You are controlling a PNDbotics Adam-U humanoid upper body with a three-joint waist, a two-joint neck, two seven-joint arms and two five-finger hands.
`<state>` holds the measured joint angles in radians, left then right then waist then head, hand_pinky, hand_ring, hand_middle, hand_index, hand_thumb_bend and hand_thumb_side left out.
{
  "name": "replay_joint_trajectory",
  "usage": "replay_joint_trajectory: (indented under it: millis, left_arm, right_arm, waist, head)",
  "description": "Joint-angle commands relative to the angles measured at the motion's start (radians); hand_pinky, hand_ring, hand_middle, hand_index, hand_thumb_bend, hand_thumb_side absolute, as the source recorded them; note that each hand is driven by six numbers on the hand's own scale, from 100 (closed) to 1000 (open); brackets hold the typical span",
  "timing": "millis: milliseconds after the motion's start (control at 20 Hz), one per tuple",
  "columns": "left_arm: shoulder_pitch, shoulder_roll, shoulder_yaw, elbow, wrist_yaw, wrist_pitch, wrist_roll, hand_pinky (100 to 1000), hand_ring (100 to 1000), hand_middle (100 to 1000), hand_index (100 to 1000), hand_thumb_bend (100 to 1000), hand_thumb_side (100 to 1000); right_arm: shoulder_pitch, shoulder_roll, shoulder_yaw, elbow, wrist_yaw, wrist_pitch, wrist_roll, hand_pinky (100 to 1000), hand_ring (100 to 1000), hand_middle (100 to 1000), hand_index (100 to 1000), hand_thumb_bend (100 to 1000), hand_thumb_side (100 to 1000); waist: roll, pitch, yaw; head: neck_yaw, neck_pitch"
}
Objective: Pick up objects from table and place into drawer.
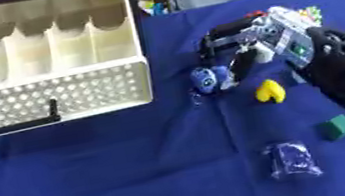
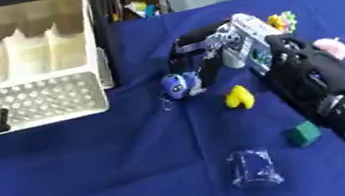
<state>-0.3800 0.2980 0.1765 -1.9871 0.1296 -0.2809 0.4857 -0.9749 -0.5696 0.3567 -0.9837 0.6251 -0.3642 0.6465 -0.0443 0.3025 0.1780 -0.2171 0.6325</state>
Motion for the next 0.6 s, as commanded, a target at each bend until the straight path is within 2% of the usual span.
replay_joint_trajectory:
  millis: [50, 600]
  left_arm:
    - [-0.012, 0.011, 0.01, -0.013, -0.004, -0.001, 0.002, 561, 709, 625, 774, 563, 1000]
    - [-0.011, 0.009, 0.013, -0.013, -0.001, 0.002, 0.001, 557, 707, 624, 772, 572, 1000]
  right_arm:
    - [-0.003, -0.018, -0.006, 0.013, -0.016, 0.015, -0.016, 597, 730, 476, 618, 352, 291]
    - [-0.004, -0.022, -0.006, 0.003, -0.04, 0.056, -0.063, 549, 717, 439, 546, 262, 194]
  waist:
    - [0.007, -0.013, 0.0]
    - [0.005, -0.012, -0.001]
  head:
    - [-0.006, 0.0]
    - [-0.011, -0.012]
